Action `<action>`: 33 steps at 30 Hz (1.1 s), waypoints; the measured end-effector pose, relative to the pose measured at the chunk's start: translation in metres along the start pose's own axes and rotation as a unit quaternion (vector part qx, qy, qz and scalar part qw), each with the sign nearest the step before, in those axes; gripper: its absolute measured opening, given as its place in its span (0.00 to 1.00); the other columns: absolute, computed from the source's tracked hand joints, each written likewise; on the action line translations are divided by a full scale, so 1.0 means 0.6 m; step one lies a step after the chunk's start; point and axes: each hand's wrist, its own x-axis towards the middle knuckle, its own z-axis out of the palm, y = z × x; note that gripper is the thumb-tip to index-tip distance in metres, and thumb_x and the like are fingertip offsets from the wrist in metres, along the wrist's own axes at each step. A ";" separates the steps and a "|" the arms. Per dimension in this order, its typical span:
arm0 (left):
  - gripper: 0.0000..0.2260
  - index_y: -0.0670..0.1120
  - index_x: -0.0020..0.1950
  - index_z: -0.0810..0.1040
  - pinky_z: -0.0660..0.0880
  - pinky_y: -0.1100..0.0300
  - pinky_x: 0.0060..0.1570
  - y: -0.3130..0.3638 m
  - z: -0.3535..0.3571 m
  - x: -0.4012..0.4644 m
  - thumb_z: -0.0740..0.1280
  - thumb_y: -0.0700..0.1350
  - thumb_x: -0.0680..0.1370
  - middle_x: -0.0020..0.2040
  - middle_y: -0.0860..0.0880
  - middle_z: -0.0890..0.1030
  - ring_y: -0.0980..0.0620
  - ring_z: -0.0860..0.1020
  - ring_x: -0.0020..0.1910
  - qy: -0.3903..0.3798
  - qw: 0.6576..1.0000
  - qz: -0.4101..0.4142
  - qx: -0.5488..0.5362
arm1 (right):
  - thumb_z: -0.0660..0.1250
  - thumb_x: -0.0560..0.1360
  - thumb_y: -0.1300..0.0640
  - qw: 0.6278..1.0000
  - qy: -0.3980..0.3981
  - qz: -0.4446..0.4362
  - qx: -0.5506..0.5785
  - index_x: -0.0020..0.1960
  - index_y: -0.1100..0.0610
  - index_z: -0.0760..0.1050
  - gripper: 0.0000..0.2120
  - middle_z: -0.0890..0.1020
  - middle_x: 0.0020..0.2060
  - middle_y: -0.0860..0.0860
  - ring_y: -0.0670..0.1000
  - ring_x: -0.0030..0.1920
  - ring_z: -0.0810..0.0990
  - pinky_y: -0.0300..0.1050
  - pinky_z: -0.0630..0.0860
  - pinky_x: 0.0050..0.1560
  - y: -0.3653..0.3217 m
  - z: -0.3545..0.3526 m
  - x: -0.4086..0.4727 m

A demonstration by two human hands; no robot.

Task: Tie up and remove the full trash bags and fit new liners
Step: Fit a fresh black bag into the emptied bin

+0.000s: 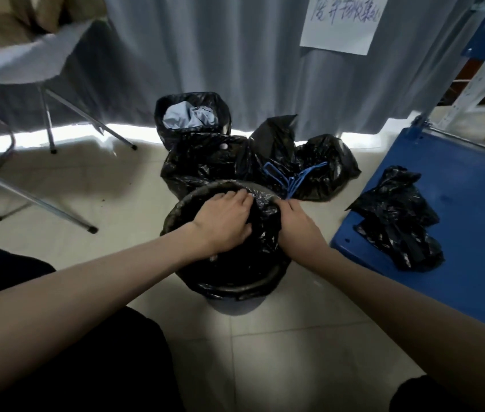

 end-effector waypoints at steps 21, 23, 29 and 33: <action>0.11 0.45 0.56 0.79 0.72 0.52 0.40 -0.067 -0.024 -0.093 0.64 0.40 0.76 0.53 0.42 0.80 0.38 0.80 0.52 -0.074 0.979 -0.185 -0.045 | 0.62 0.78 0.63 0.977 -0.008 -0.007 0.212 0.68 0.56 0.72 0.19 0.71 0.64 0.58 0.57 0.61 0.75 0.44 0.70 0.64 -0.145 0.049 0.115; 0.11 0.44 0.55 0.79 0.71 0.52 0.39 -0.077 -0.026 -0.091 0.63 0.37 0.75 0.52 0.42 0.80 0.38 0.80 0.52 -0.079 0.976 -0.200 -0.027 | 0.63 0.79 0.59 0.975 0.019 0.054 0.216 0.69 0.58 0.69 0.19 0.68 0.66 0.57 0.58 0.60 0.75 0.45 0.68 0.64 -0.138 0.045 0.141; 0.13 0.41 0.57 0.77 0.71 0.51 0.40 -0.129 -0.023 -0.096 0.61 0.33 0.75 0.53 0.41 0.80 0.38 0.79 0.53 -0.077 0.965 -0.249 0.023 | 0.62 0.80 0.52 0.952 0.025 0.149 0.268 0.71 0.59 0.64 0.23 0.66 0.66 0.56 0.65 0.53 0.80 0.48 0.81 0.34 -0.138 0.054 0.197; 0.12 0.41 0.54 0.79 0.69 0.52 0.39 -0.179 -0.014 -0.100 0.61 0.33 0.75 0.54 0.43 0.80 0.39 0.80 0.53 -0.087 0.952 -0.288 0.057 | 0.62 0.80 0.52 0.948 0.011 0.167 0.271 0.73 0.60 0.60 0.25 0.66 0.68 0.57 0.64 0.52 0.81 0.38 0.71 0.22 -0.149 0.086 0.223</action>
